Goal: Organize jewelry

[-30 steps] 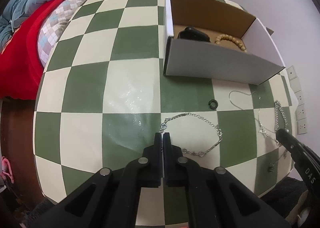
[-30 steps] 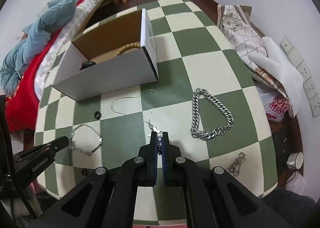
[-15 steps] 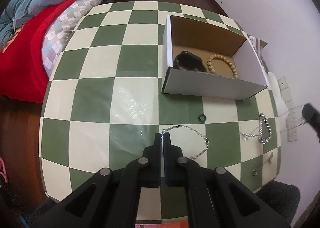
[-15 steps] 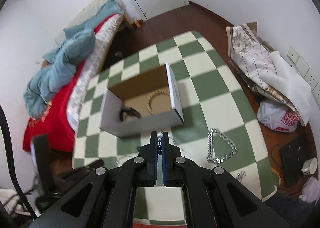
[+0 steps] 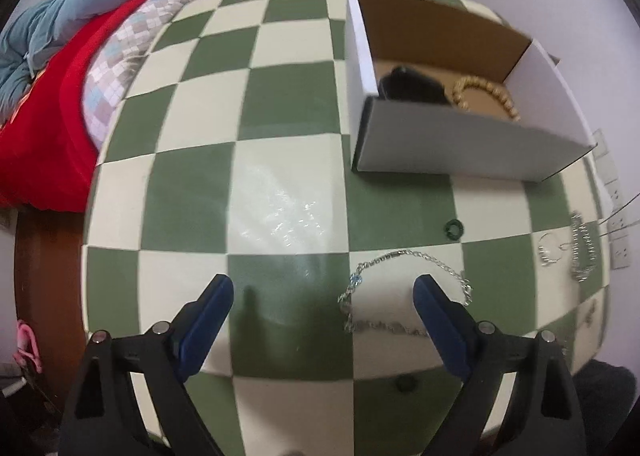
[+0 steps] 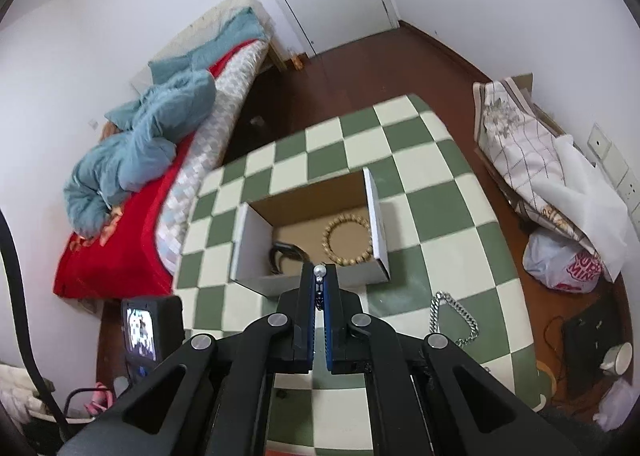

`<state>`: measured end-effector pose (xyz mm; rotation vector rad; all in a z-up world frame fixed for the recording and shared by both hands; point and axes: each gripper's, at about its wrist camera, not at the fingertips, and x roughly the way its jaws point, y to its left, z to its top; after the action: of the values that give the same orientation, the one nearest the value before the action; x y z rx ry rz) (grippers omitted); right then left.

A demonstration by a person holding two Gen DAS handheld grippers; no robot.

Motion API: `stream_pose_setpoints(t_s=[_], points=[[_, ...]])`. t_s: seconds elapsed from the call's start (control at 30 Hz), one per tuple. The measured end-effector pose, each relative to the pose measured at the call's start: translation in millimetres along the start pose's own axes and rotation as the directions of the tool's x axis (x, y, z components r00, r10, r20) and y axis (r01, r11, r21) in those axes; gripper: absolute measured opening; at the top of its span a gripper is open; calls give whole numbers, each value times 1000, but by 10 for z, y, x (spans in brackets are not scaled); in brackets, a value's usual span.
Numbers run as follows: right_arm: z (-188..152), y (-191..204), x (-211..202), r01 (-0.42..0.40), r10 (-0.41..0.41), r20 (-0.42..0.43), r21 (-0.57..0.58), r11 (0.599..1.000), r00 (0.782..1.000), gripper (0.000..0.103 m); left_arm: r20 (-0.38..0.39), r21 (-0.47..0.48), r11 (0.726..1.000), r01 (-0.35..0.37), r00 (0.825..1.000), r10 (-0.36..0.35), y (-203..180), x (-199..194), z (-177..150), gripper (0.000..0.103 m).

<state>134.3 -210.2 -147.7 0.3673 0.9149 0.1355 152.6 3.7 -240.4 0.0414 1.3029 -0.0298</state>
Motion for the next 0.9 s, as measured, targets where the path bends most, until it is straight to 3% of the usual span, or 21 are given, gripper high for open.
stream_pose_setpoints(t_s=[0.07, 0.17, 0.23, 0.27, 0.33, 0.63, 0.9], points=[[-66, -42, 109, 16, -16, -24, 2, 1000, 1000, 3, -30, 35, 999, -12, 999, 13, -63, 125, 16, 91], [-160, -112, 230, 30, -29, -53, 13, 999, 998, 3, -8, 65, 998, 4, 1000, -4, -121, 127, 19, 85], [-210, -142, 284, 33, -32, -64, 16, 999, 997, 3, 5, 78, 996, 35, 999, -35, -156, 84, 20, 53], [-235, -155, 311, 36, -35, -68, 16, 999, 997, 3, 9, 91, 995, 39, 999, -40, -183, 67, 19, 44], [-265, -177, 349, 35, -34, -76, 21, 999, 997, 3, 9, 120, 992, 42, 999, -43, -256, 47, 18, 1], [-274, -154, 353, 30, -29, -72, 23, 999, 997, 3, 7, 122, 992, 40, 999, -41, -277, 1, -31, 0], [-150, -274, 235, 13, -9, -53, 68, 998, 999, 3, 80, 119, 991, 66, 994, -76, -282, -461, -30, 0]])
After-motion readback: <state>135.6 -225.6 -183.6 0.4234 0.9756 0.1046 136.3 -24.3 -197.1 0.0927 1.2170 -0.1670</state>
